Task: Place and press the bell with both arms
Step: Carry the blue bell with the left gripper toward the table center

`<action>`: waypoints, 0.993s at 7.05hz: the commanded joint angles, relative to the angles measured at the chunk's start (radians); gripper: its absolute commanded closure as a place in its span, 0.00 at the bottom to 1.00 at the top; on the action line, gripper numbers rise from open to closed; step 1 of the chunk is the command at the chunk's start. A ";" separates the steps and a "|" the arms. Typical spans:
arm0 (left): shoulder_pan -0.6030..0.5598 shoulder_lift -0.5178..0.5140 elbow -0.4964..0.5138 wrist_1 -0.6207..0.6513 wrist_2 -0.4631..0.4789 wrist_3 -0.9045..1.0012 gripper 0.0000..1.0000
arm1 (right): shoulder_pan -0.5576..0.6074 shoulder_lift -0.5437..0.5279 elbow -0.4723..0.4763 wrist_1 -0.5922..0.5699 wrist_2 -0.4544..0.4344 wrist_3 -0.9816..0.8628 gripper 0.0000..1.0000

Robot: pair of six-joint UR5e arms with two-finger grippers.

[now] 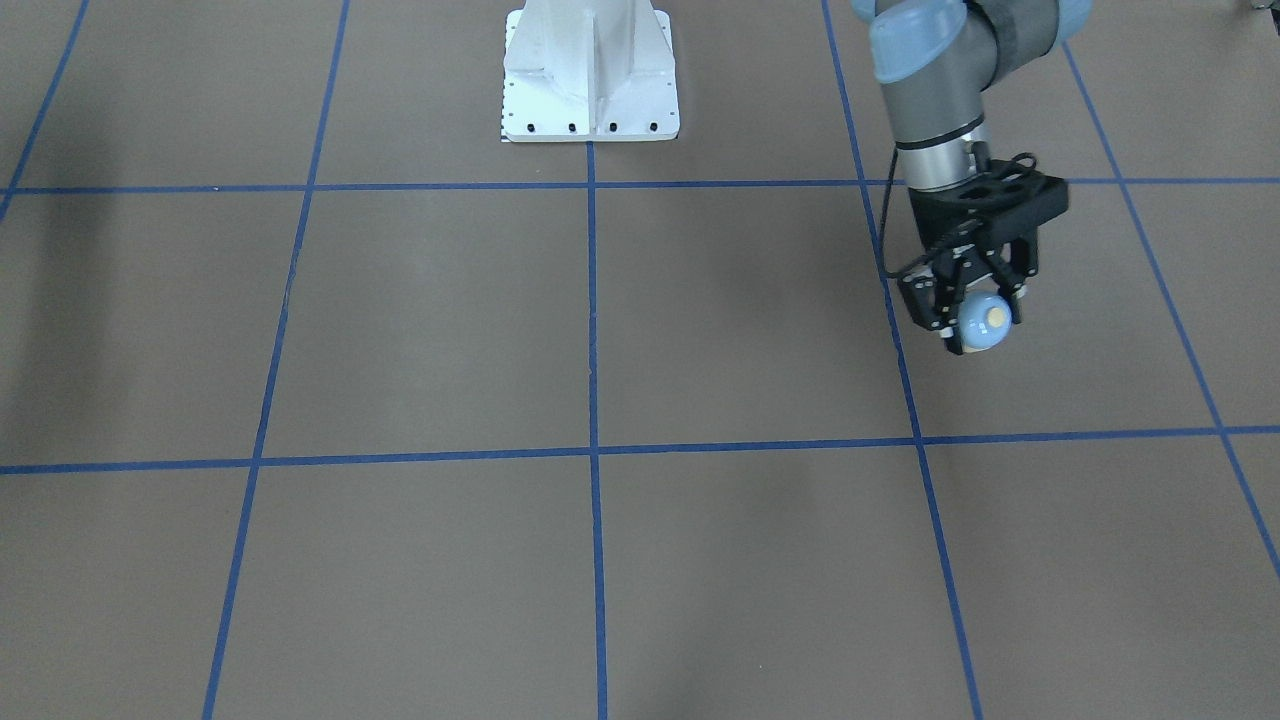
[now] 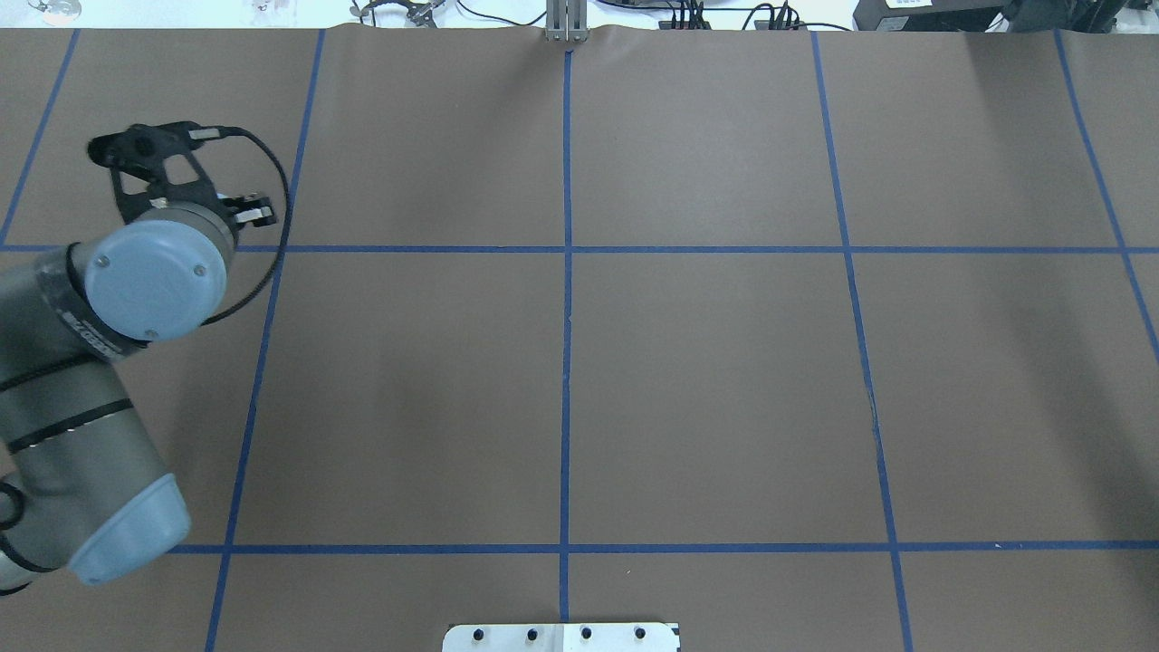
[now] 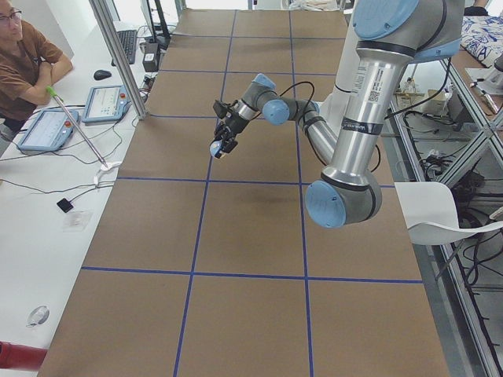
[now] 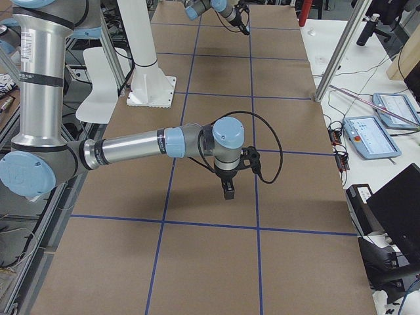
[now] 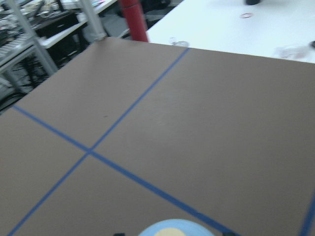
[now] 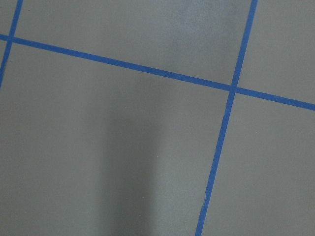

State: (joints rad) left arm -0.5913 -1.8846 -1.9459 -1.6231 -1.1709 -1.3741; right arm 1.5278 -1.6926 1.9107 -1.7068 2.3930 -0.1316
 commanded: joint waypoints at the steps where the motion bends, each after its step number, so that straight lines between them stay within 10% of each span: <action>1: 0.085 -0.142 0.275 -0.527 0.063 0.105 1.00 | 0.000 -0.006 0.001 -0.001 0.002 0.003 0.00; 7: 0.151 -0.424 0.644 -0.773 0.066 0.279 1.00 | 0.000 -0.007 -0.007 -0.001 0.002 0.009 0.00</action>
State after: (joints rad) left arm -0.4592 -2.2616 -1.3903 -2.3482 -1.1094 -1.1063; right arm 1.5279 -1.6985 1.9036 -1.7071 2.3945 -0.1228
